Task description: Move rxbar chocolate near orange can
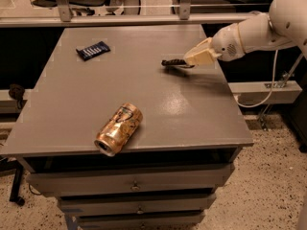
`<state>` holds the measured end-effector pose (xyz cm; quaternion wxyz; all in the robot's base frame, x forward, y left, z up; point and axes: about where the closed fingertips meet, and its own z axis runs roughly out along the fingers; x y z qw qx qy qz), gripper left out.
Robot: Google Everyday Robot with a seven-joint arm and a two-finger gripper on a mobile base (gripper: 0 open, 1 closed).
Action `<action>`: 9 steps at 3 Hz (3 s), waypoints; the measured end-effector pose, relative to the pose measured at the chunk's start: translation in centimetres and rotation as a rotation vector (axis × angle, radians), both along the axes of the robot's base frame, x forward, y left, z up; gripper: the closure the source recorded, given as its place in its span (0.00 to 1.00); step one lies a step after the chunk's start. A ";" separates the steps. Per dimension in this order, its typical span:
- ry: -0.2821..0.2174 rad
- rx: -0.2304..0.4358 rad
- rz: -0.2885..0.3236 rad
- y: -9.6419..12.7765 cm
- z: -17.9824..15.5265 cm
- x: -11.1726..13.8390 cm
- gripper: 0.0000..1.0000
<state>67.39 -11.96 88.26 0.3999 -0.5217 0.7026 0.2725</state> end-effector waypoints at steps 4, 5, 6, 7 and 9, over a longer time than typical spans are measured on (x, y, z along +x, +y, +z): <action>0.074 0.043 0.209 2.7 0.1 -8.5 1.00; 0.087 0.052 0.219 2.5 0.2 -9.6 1.00; 0.114 0.081 0.223 2.5 0.2 -11.8 1.00; 0.149 0.120 0.231 3.2 -0.3 -14.0 1.00; 0.207 0.174 0.250 4.9 -1.1 -17.1 1.00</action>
Offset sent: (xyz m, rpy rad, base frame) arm -0.0835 0.0267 0.0019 0.0365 0.0655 0.2160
